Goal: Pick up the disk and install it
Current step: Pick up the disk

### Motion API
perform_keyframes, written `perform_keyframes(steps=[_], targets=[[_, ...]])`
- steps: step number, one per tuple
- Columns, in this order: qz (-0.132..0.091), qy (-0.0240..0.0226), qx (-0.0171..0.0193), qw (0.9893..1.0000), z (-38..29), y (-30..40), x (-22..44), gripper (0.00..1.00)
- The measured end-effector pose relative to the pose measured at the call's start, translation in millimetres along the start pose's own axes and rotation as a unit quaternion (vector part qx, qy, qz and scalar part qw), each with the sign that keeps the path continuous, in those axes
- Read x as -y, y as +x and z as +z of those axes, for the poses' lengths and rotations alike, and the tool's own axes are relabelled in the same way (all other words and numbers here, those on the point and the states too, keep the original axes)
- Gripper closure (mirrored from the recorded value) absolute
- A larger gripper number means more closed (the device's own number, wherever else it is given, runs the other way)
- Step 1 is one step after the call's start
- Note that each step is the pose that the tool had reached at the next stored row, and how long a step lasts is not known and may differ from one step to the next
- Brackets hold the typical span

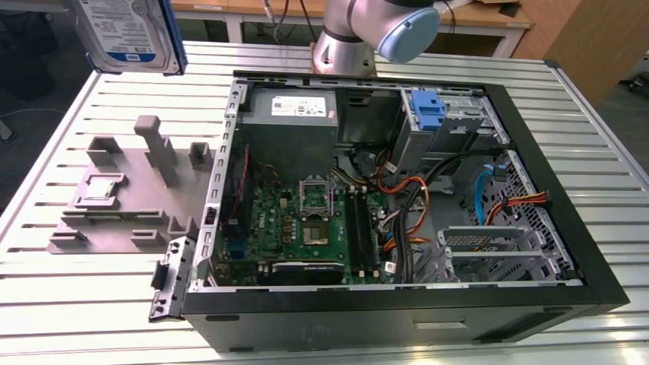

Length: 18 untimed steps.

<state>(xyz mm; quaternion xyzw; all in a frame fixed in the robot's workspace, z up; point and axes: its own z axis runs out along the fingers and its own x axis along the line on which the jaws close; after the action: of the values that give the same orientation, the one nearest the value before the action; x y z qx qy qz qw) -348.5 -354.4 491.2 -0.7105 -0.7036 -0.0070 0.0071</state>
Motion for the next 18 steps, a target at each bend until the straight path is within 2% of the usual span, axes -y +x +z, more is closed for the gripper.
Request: perform_keyframes(steps=[3, 8, 12, 13, 15, 18], targets=[[0.0, 0.0, 0.0, 1.0, 0.1, -0.2, -5.5, 0.63], [0.0, 0.0, 0.0001, 1.0, 0.1, -3.0, -6.7, 0.63], [0.0, 0.0, 0.0001, 1.0, 0.0, -12.0, -6.8, 0.63], [0.0, 0.0, 0.0001, 1.0, 0.0, -18.0, -6.8, 0.63], [0.0, -0.0001, 0.0, 1.0, 0.0, -23.7, -6.9, 0.63], [0.0, 0.0, 0.0001, 1.0, 0.1, -27.7, -8.3, 0.63]])
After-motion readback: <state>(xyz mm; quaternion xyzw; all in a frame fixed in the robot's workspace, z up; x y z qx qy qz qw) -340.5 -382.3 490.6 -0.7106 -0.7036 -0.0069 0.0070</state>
